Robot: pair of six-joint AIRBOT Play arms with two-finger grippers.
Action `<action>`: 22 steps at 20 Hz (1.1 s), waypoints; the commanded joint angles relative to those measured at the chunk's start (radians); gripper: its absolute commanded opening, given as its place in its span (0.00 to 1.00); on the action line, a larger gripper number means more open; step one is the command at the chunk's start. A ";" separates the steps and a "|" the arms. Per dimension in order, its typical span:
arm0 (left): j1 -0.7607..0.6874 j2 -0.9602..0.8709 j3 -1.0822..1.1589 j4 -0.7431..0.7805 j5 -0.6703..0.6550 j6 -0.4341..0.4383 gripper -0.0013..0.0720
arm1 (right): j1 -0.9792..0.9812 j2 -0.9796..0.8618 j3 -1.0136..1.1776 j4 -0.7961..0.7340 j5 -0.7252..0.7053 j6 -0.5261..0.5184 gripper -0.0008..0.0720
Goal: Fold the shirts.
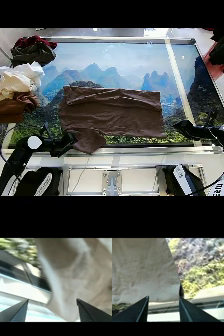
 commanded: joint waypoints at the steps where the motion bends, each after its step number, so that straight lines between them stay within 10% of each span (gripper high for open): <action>1: 0.000 0.004 -0.044 0.021 0.078 -0.069 0.97 | -0.008 0.000 0.000 0.039 0.007 -0.015 0.63; 7: 0.000 -0.043 -0.069 -0.166 0.256 0.042 0.74 | -0.008 0.000 0.000 0.089 0.007 -0.025 0.63; 13: 0.000 -0.044 -0.070 -0.169 0.261 0.083 0.04 | -0.008 0.000 0.000 0.089 0.017 -0.025 0.63; 22: 0.000 -0.043 0.100 -0.336 0.185 0.301 0.04 | -0.011 -0.001 -0.218 -0.001 -0.047 0.142 0.68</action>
